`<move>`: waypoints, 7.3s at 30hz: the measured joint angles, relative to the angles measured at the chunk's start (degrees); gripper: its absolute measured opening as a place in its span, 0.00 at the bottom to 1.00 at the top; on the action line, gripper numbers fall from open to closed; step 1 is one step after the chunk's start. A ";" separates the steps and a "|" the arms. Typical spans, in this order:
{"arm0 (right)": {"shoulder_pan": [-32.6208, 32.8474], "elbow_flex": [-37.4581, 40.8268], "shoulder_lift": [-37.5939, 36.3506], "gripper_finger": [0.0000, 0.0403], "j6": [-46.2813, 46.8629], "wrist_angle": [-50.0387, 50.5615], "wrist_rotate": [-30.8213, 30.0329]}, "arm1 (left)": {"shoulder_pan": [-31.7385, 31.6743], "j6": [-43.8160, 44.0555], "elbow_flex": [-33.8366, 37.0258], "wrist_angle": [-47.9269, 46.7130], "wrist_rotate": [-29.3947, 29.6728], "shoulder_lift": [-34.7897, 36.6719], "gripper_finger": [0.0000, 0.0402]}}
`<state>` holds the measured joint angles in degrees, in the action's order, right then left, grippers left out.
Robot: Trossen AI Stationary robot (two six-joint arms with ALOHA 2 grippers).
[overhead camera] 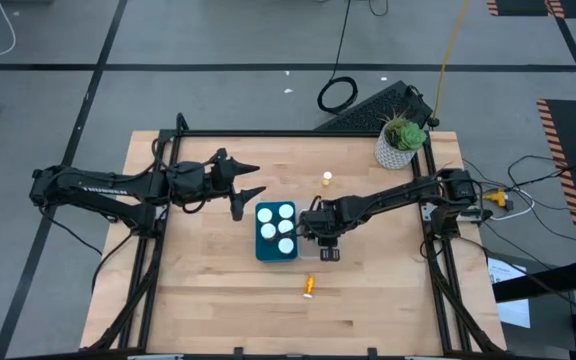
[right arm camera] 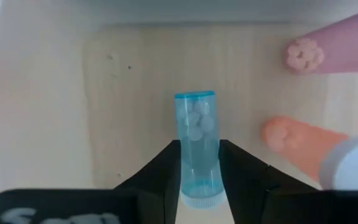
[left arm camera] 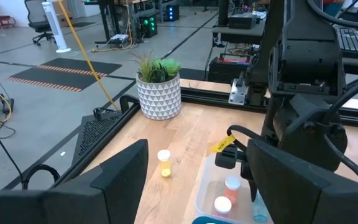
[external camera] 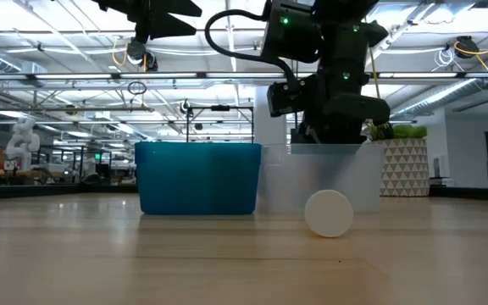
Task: Pick and place medicine bottles into bin by pill shape (circle, oval)
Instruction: Put the small blue pill bottle into the transparent bin
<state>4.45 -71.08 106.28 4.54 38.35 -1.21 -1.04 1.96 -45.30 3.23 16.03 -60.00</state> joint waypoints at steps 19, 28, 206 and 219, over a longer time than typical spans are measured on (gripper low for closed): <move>0.00 0.10 -1.72 0.24 -0.56 -0.10 -0.13 | 0.04 -1.21 0.00 0.02 -0.09 0.00 0.68; 0.60 0.10 -8.76 0.25 3.96 0.05 -0.17 | 4.17 -5.07 0.00 0.92 -4.02 -0.86 0.68; 1.47 17.51 -31.23 0.29 -5.96 -61.61 -3.23 | 8.41 -6.20 5.86 20.62 -3.13 -0.70 0.83; 0.39 0.19 -24.42 0.29 3.58 -18.97 -4.70 | 8.18 -0.61 5.88 1.52 7.56 5.60 0.75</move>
<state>4.84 -70.89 81.86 8.13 19.37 -5.91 7.14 1.36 -39.42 4.75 23.59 -54.41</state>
